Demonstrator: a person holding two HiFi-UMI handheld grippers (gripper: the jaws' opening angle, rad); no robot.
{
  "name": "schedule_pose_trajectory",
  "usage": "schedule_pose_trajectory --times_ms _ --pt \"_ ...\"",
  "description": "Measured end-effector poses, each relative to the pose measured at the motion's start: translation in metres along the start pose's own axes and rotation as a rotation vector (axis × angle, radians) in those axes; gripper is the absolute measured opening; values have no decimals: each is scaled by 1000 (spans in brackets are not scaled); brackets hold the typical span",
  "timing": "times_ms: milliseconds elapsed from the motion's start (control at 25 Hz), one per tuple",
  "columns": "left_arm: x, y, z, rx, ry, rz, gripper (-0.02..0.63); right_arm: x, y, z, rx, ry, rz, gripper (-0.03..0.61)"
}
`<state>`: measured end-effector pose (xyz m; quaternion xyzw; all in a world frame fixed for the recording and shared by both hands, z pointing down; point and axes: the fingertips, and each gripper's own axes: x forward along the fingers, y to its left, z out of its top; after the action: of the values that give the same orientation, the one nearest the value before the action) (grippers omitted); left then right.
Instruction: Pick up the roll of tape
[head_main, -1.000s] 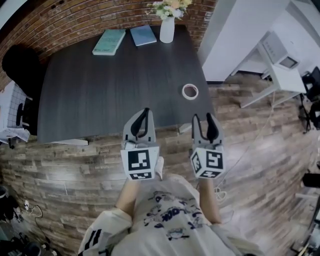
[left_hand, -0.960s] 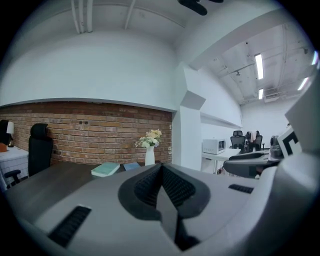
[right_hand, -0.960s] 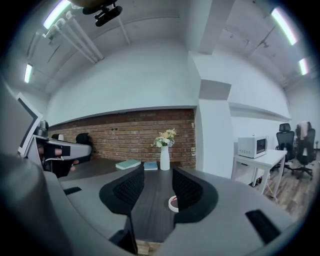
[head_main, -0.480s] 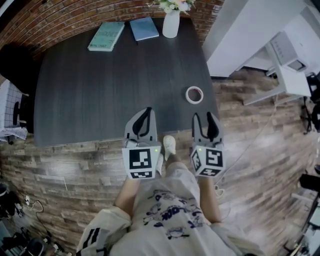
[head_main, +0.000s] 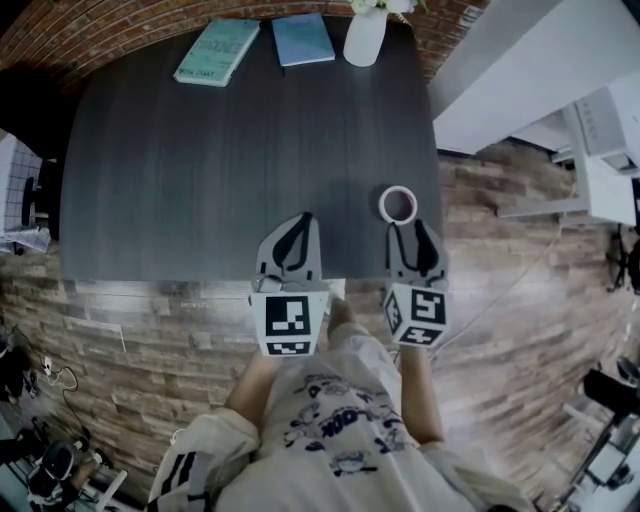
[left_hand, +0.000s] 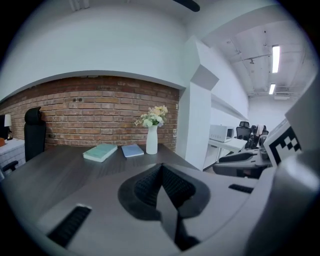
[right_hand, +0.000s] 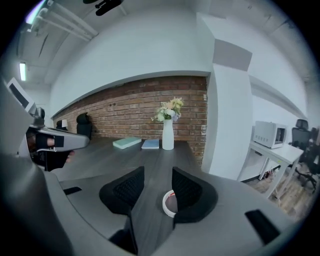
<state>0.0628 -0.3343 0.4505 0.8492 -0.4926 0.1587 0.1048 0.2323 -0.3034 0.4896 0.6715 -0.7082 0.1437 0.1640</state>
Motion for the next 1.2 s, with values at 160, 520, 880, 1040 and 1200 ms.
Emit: schedule_pose_trajectory --times_ms 160,520,880,1040,1200 --pt "22 -1 -21 -26 64 16 3 26 -8 -24 -25 97 32 158" --pt "53 0 -66 -68 175 54 2 69 -14 -74 -51 259 102 157" --pt "66 2 -100 -97 253 88 3 96 -19 -115 -98 431 167 156" --pt "72 -1 -112 -110 283 101 3 104 -24 -130 -116 496 196 155" --pt "75 1 -119 -119 300 109 3 108 -24 -141 -124 556 214 133"
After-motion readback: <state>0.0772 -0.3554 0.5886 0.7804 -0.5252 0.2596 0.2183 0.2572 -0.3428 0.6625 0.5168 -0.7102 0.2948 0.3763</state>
